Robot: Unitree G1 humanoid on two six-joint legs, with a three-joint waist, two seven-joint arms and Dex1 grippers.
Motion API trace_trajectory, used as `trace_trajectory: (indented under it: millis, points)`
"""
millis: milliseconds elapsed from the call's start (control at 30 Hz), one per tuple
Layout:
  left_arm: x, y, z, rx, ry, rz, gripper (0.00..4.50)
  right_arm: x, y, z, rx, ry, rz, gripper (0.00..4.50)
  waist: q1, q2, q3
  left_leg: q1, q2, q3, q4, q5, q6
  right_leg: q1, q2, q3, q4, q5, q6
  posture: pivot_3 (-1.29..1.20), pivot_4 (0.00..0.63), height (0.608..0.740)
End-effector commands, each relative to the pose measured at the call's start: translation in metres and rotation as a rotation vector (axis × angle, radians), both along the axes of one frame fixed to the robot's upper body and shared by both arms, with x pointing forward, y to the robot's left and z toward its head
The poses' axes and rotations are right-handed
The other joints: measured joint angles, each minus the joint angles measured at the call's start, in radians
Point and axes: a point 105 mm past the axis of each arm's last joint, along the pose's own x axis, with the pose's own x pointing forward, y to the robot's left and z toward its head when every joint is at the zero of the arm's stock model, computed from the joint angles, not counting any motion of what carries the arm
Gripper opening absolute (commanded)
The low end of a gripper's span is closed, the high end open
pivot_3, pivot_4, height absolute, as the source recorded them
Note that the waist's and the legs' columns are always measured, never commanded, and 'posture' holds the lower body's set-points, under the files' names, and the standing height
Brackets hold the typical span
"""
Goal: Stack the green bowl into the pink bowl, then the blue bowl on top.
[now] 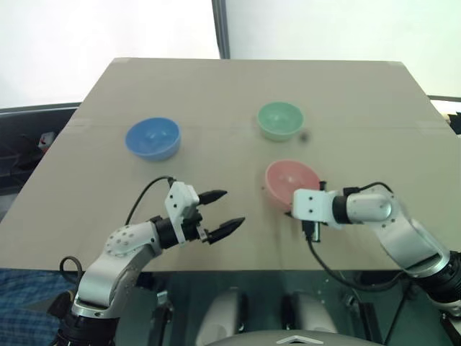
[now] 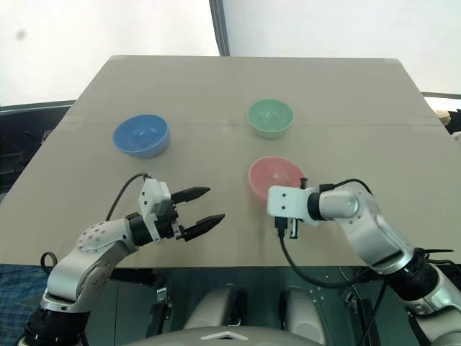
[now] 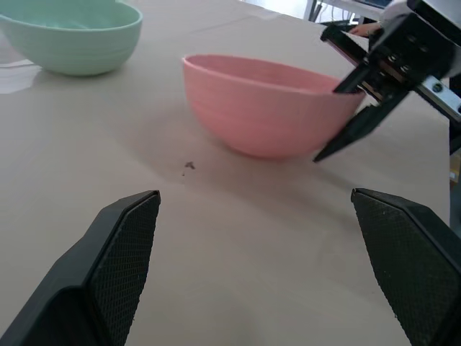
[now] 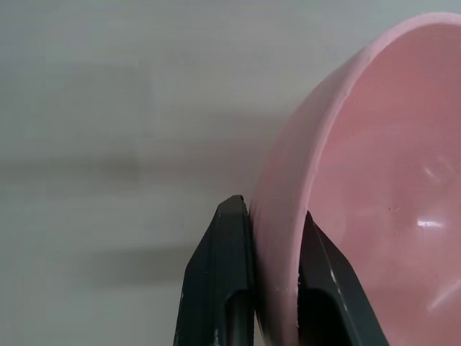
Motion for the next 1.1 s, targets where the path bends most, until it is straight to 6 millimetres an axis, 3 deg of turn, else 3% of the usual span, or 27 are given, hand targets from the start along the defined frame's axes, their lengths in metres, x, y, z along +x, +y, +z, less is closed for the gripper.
trace_trajectory:
  millis: [33,133,167,200,333,400,533,600,700,767,967,1100]
  points:
    - [-0.003,0.001,0.008,-0.001,-0.038,-0.008,4.50,0.001,0.009,0.010,0.005,-0.054,0.007,0.64,0.000,0.000,0.000,0.000,0.000,0.000,0.000,0.001,-0.001,0.000,0.000,0.000,0.000,0.000,0.000,0.00,0.150,0.740]
    - [-0.003,0.001,0.008,0.001,-0.042,-0.010,4.50,0.007,0.004,0.011,-0.009,-0.064,-0.017,1.29,0.000,0.000,0.000,0.000,0.000,0.000,-0.001,0.001,-0.002,-0.001,0.000,0.000,0.000,0.001,0.003,0.00,0.150,0.740]
    - [-0.003,0.001,0.008,0.000,-0.043,-0.010,4.50,0.008,0.002,0.012,-0.011,-0.066,-0.023,1.77,0.000,0.000,0.000,-0.001,0.000,0.000,-0.002,0.001,-0.002,-0.001,0.000,0.000,0.000,0.002,0.003,0.00,0.150,0.740]
    - [-0.003,0.000,0.009,-0.001,-0.044,-0.010,4.50,0.009,0.000,0.015,-0.007,-0.065,-0.027,1.85,0.000,0.000,0.000,-0.001,0.000,0.000,-0.002,0.001,-0.002,-0.002,0.000,0.000,0.000,0.002,0.003,0.00,0.150,0.740]
    - [-0.002,0.000,0.009,-0.004,-0.045,-0.013,4.50,0.008,-0.001,0.028,0.042,-0.049,-0.041,3.74,-0.001,0.000,0.000,-0.001,0.000,0.000,-0.002,0.001,-0.002,-0.002,0.000,0.000,0.000,0.002,0.003,0.00,0.150,0.740]
    - [-0.002,0.000,0.010,-0.012,-0.046,-0.014,4.50,0.003,-0.001,0.040,0.101,-0.018,-0.043,4.42,-0.001,0.000,0.000,-0.001,0.000,0.000,-0.002,0.001,-0.002,-0.002,0.000,0.000,0.000,0.002,0.003,0.00,0.150,0.740]
    - [-0.001,0.001,0.012,-0.071,-0.001,0.014,4.50,-0.028,-0.005,0.065,0.203,0.194,0.064,4.42,0.000,0.000,0.000,-0.002,0.000,0.000,-0.002,0.000,0.000,-0.002,0.000,0.000,0.000,0.002,0.003,0.00,0.150,0.740]
    - [0.002,0.002,0.015,-0.094,0.002,0.034,4.50,-0.033,-0.007,0.079,0.245,0.245,0.104,4.42,-0.001,-0.001,0.000,-0.002,0.000,0.000,-0.002,-0.001,0.002,-0.002,0.000,0.000,-0.001,0.002,0.003,0.00,0.150,0.740]
    - [0.017,0.010,0.023,-0.110,-0.052,0.131,4.50,0.016,-0.012,0.115,0.387,0.135,-0.042,4.42,-0.010,-0.001,0.001,-0.001,0.000,0.000,-0.002,-0.001,0.003,-0.002,0.000,0.000,0.000,0.002,0.003,0.00,0.150,0.740]
    - [0.026,0.013,0.026,-0.099,-0.085,0.181,4.50,0.049,-0.017,0.125,0.395,0.043,-0.121,4.42,-0.013,-0.001,0.001,0.000,0.000,0.000,-0.002,-0.001,0.001,-0.002,0.000,0.000,0.000,0.002,0.003,0.00,0.150,0.740]
    - [0.033,0.013,0.030,-0.083,-0.120,0.212,4.50,0.122,-0.004,0.120,0.344,-0.072,-0.219,4.42,-0.028,-0.002,0.000,0.000,-0.001,0.000,-0.005,0.003,-0.004,-0.003,0.000,0.000,0.000,0.002,0.002,0.00,0.150,0.740]
    - [0.040,0.022,0.034,-0.083,-0.141,0.273,4.50,0.147,0.014,0.107,0.301,-0.086,-0.219,4.42,-0.030,-0.002,0.000,-0.010,-0.001,0.001,-0.007,0.004,-0.005,-0.014,0.001,0.000,0.001,0.003,0.003,0.00,0.150,0.740]
